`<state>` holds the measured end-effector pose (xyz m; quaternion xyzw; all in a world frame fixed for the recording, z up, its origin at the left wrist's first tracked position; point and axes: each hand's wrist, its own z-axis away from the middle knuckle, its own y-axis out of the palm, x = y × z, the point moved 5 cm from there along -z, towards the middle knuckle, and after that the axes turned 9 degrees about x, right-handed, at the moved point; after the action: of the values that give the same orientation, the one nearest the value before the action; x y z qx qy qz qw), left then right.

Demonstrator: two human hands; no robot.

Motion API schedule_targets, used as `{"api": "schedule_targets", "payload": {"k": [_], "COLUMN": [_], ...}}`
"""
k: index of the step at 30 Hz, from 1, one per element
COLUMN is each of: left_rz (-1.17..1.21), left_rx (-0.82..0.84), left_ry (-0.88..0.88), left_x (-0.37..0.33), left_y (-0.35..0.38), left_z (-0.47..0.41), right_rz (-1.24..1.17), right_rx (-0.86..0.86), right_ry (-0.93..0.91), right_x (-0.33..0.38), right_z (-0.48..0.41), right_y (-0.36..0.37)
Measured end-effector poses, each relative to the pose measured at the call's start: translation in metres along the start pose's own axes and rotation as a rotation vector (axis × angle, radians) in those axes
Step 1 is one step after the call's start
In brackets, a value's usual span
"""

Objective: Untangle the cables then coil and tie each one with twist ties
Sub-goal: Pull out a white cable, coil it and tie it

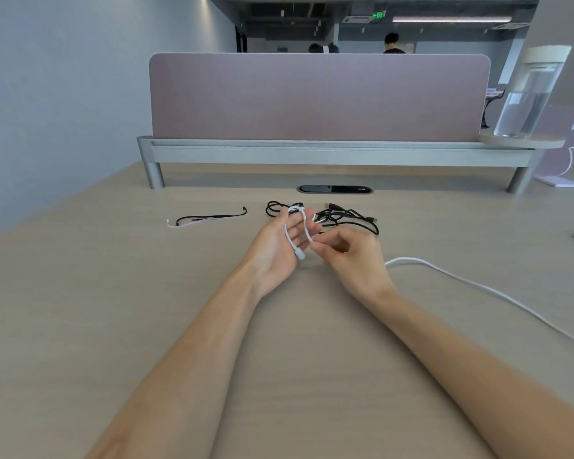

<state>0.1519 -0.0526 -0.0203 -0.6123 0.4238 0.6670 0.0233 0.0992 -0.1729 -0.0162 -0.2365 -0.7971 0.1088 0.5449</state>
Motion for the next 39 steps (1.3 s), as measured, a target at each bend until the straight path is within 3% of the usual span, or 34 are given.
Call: {"api": "schedule_targets", "payload": {"k": [4, 8, 13, 27, 33, 39], "left_rz": [0.180, 0.212, 0.171, 0.071, 0.113, -0.044], "left_rx": [-0.033, -0.014, -0.014, -0.092, -0.131, -0.342], "left_ry": [0.087, 0.135, 0.172, 0.123, 0.107, 0.101], "left_x": [-0.006, -0.012, -0.011, -0.008, -0.008, -0.005], "left_y": [-0.002, -0.011, -0.017, -0.024, -0.023, -0.037], "left_z": [0.000, -0.001, -0.002, -0.008, -0.009, -0.010], "right_rz": [0.088, 0.103, 0.071, 0.392, 0.484, 0.747], "right_rx": [0.000, 0.148, 0.166, 0.284, 0.198, 0.157], "right_ry": [0.037, -0.008, -0.007, -0.192, -0.202, -0.045], "right_x": [-0.005, -0.001, 0.000, -0.003, 0.000, 0.000], "right_z": [-0.002, 0.002, 0.004, 0.002, -0.003, -0.013], "right_y": [0.002, 0.009, 0.010, 0.025, 0.020, 0.022]}}
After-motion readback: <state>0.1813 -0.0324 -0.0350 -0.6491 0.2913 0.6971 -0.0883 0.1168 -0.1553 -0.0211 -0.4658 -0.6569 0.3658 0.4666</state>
